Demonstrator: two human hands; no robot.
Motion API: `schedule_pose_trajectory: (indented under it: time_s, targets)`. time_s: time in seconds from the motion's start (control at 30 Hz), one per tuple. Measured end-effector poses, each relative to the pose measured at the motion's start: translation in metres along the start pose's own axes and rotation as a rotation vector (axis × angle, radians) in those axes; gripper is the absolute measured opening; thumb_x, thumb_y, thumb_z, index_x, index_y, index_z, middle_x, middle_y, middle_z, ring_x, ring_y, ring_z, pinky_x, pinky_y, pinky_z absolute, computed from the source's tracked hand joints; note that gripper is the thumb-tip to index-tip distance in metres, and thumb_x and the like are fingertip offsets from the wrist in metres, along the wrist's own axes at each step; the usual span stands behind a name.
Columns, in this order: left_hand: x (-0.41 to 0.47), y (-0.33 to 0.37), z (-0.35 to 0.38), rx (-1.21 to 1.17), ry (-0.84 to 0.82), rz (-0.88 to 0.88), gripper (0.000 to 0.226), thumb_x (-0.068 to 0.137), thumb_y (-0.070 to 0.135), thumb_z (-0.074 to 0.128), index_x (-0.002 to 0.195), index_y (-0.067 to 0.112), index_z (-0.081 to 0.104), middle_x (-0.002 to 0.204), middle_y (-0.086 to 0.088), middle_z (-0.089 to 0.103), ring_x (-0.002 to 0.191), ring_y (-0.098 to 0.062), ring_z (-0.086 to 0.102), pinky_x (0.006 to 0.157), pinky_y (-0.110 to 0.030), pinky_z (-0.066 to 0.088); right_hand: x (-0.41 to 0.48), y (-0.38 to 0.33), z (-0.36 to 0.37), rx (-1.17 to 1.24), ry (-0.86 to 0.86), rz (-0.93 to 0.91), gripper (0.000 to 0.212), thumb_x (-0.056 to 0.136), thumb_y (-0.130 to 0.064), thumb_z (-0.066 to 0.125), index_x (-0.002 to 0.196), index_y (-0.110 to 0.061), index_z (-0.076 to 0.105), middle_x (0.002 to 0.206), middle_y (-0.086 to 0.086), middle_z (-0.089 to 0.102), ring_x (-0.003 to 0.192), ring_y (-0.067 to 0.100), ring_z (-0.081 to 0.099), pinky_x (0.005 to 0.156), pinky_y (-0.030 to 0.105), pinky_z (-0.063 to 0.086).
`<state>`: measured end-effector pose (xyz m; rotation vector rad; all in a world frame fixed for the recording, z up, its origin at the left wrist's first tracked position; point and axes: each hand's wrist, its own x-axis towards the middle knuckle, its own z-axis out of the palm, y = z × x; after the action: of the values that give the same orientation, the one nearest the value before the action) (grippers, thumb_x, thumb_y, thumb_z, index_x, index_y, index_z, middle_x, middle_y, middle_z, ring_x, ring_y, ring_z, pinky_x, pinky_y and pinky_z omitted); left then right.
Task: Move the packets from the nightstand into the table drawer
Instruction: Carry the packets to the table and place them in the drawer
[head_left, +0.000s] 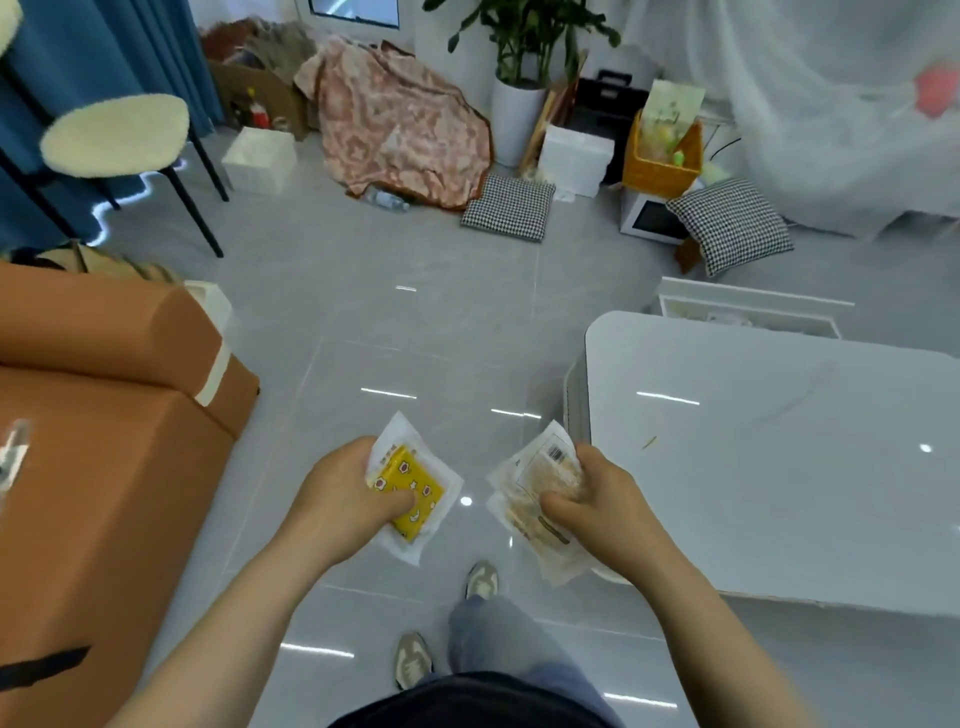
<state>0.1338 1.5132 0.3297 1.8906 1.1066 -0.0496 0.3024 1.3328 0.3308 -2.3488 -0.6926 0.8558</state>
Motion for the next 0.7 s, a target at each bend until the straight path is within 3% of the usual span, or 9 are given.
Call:
schedule_pose_trajectory:
  time_s: [0.2, 0.33, 0.47, 0.7]
  targets:
    - [0.079, 0.033, -0.005, 0.052, -0.034, 0.008, 0.022, 0.072, 0.017, 0.076, 0.088, 0.022, 0.061, 0.082, 0.004, 0.066, 0.074, -0.01, 0.062, 0.055, -0.02, 0.04, 0.075, -0.002, -0.022, 0.011, 0.037, 0.013, 0.017, 0.077, -0.018, 0.062, 0.085, -0.013, 0.048, 0.08, 0.004, 0.061, 0.065, 0.017, 0.054, 0.057, 0.029, 0.045]
    - [0.134, 0.069, -0.009, 0.125, -0.039, 0.021, 0.014, 0.07, 0.018, 0.076, 0.078, 0.019, 0.064, 0.075, 0.003, 0.068, 0.071, -0.013, 0.064, 0.058, -0.025, 0.045, 0.132, -0.006, -0.048, 0.051, 0.064, 0.015, 0.019, 0.075, -0.019, 0.061, 0.088, -0.01, 0.051, 0.082, 0.005, 0.063, 0.076, 0.024, 0.061, 0.066, 0.04, 0.051]
    - [0.182, 0.108, -0.01, 0.183, -0.055, 0.032, 0.012, 0.07, 0.016, 0.075, 0.07, 0.016, 0.064, 0.069, 0.0, 0.067, 0.067, -0.017, 0.064, 0.058, -0.027, 0.046, 0.181, -0.007, -0.078, 0.065, 0.074, 0.007, 0.022, 0.074, -0.023, 0.061, 0.093, -0.015, 0.053, 0.083, -0.001, 0.064, 0.076, 0.018, 0.062, 0.07, 0.04, 0.054]
    - [0.253, 0.16, -0.003, 0.219, -0.091, 0.056, 0.012, 0.07, 0.015, 0.074, 0.071, 0.015, 0.062, 0.068, 0.0, 0.065, 0.064, -0.017, 0.06, 0.057, -0.027, 0.044, 0.244, -0.01, -0.122, 0.09, 0.112, -0.006, 0.02, 0.075, -0.016, 0.061, 0.077, -0.025, 0.043, 0.071, -0.007, 0.058, 0.06, 0.008, 0.052, 0.05, 0.02, 0.039]
